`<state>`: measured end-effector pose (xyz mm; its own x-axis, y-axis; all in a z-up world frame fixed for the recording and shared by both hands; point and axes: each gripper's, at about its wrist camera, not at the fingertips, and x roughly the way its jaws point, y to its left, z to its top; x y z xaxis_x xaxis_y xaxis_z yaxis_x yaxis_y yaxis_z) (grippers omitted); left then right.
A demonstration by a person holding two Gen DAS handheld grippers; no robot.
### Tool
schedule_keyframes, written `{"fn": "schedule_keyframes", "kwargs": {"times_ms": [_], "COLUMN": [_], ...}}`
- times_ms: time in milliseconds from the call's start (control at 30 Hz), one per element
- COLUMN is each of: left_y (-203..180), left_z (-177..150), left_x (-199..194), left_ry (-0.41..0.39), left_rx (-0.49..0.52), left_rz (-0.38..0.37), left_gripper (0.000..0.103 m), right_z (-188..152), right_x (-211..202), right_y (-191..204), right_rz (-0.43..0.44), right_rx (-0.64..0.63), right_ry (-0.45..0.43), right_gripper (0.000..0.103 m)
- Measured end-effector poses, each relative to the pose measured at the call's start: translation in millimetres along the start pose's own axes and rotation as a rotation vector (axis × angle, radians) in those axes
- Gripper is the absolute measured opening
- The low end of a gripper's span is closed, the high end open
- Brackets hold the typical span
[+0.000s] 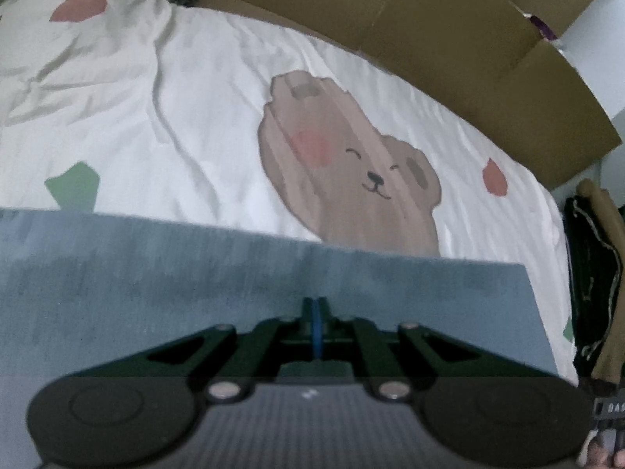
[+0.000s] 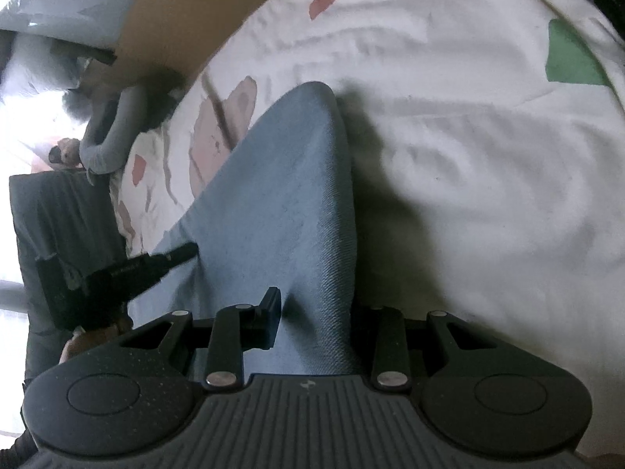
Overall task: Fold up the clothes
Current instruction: 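Lower the folded end onto the pants with both grippers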
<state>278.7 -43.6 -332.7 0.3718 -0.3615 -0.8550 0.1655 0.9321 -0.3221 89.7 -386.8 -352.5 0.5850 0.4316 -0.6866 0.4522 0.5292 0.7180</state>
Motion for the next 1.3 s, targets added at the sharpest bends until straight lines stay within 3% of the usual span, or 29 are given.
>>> {"fn": "schedule_keyframes", "kwargs": {"times_ms": [167, 367, 933, 1100, 1300], "left_y": [1, 6, 45, 59, 70], "left_z": [1, -14, -108, -124, -137], "left_x": [2, -9, -60, -67, -73], "left_ry": [-0.023, -0.013, 0.006, -0.004, -0.008], "left_rx": [0.002, -0.038, -0.195, -0.265, -0.279], "left_rz": [-0.008, -0.024, -0.142, -0.181, -0.224], "left_gripper": [0.002, 0.002, 0.002, 0.002, 0.002], "right_z": [-2, -3, 1, 2, 3], "right_x": [1, -2, -27, -26, -11], "right_y": [3, 19, 164, 208, 261], "right_rz": [-0.027, -0.054, -0.166, -0.231, -0.312], "right_rx": [-0.003, -0.024, -0.238, -0.315, -0.414], "right_ry": [-0.011, -0.016, 0.026, 0.048, 0.098], "right_gripper": [0.029, 0.007, 0.005, 0.006, 0.006]}}
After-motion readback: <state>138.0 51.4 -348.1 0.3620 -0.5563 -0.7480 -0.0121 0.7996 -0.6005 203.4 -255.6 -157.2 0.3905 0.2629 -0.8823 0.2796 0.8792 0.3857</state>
